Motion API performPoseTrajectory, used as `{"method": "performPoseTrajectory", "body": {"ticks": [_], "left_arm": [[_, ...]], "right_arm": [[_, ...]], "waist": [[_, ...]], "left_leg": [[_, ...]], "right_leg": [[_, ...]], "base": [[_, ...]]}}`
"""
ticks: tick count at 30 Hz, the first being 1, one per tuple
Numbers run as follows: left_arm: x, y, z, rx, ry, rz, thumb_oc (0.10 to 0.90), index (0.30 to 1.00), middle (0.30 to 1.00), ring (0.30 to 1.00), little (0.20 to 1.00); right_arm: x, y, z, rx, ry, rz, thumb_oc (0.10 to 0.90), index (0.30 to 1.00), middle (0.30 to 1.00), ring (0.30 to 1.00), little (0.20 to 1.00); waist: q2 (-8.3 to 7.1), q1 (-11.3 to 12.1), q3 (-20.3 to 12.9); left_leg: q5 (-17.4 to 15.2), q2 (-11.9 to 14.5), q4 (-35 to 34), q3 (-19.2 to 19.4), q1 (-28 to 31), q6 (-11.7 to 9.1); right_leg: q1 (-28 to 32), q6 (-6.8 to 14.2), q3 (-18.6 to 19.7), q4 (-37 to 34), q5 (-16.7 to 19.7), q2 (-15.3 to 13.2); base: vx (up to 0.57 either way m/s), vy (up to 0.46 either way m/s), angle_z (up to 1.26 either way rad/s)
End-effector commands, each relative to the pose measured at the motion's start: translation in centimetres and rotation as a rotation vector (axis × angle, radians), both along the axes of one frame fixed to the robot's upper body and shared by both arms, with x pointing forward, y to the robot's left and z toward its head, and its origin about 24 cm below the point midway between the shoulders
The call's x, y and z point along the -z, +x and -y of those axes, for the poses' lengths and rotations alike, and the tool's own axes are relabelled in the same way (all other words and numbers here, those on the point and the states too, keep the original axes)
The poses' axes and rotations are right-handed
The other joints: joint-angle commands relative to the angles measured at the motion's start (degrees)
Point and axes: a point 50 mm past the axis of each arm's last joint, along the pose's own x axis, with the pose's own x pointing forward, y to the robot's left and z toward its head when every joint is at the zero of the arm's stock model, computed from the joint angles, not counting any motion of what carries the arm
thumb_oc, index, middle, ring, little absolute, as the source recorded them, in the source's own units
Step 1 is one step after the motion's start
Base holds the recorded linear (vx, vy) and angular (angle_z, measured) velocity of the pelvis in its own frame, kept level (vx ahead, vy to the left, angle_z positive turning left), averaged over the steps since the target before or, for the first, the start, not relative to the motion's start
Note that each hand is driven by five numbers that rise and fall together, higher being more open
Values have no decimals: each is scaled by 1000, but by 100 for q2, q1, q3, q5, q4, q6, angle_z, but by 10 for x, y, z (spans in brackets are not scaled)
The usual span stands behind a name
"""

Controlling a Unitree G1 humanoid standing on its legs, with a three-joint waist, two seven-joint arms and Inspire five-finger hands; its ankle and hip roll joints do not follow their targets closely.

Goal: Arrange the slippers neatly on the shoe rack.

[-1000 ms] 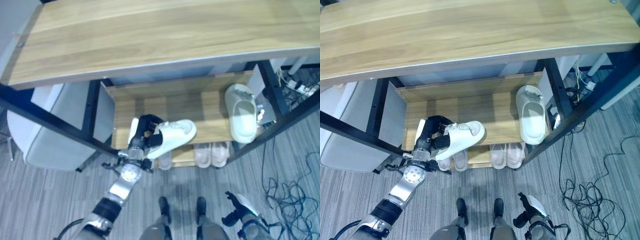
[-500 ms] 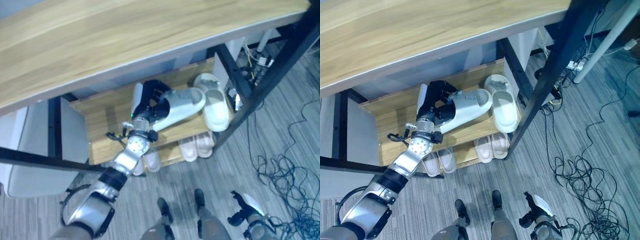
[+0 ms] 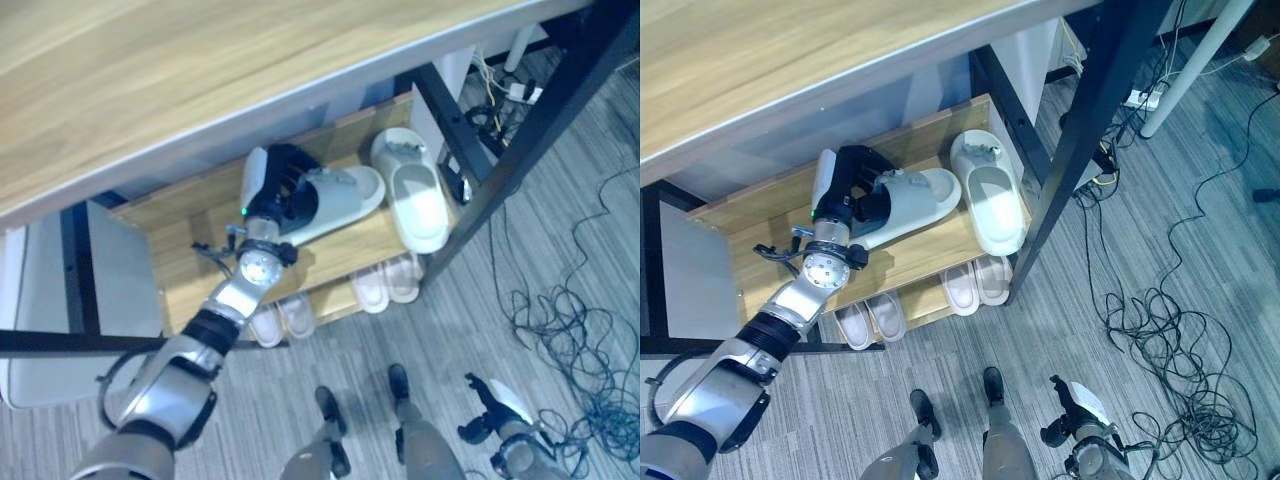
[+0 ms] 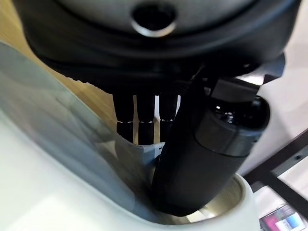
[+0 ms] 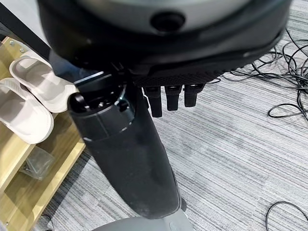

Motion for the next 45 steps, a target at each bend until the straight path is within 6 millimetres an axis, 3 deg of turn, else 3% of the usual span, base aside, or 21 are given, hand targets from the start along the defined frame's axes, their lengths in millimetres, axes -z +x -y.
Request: {"method": "performPoseTrajectory", "body": {"ticks": [1, 15, 36, 41, 45], "left_arm": [[-77, 9, -5, -35, 8, 272, 800, 900, 900, 900, 900], [-60, 3, 10, 34, 50, 240, 800, 900, 900, 900, 900], [-39, -4, -30, -32, 158, 163, 800, 900, 900, 900, 900], [-36, -9, -36, -31, 124, 157, 800, 900, 900, 900, 900], [-21, -16, -38, 11, -39, 119, 800, 900, 900, 900, 900]], "right_arm": [[0, -10, 5, 1, -7, 18, 800, 900, 900, 900, 900], [4, -15, -1, 4, 20, 7, 800, 900, 900, 900, 900], [6, -19, 0, 7, 25, -13, 800, 900, 900, 900, 900], [7, -18, -2, 4, 30, -21, 800, 900, 900, 900, 900], [9, -18, -4, 11, 36, -38, 800, 900, 900, 900, 900]], "waist": [[-229, -5, -337], [-258, 147, -368], [-254, 349, -401], [-259, 399, -422], [-270, 463, -471]], "left_leg": [[-199, 277, -45, -148, 256, -475], [-188, 275, -45, -294, 269, -505], [-165, 275, -45, -449, 319, -534], [-159, 278, -45, -478, 344, -538], [-165, 277, -45, -515, 405, -536]], "right_leg": [[-95, 643, -449, -12, -226, -452], [28, 613, -612, -12, -288, -447], [209, 596, -787, -12, -341, -464], [265, 579, -828, -12, -362, -466], [370, 561, -870, -12, -402, -462]], "base": [[0, 0, 0], [-4, -9, 4], [-5, -3, 5], [0, -3, 4], [14, -9, 9]]}}
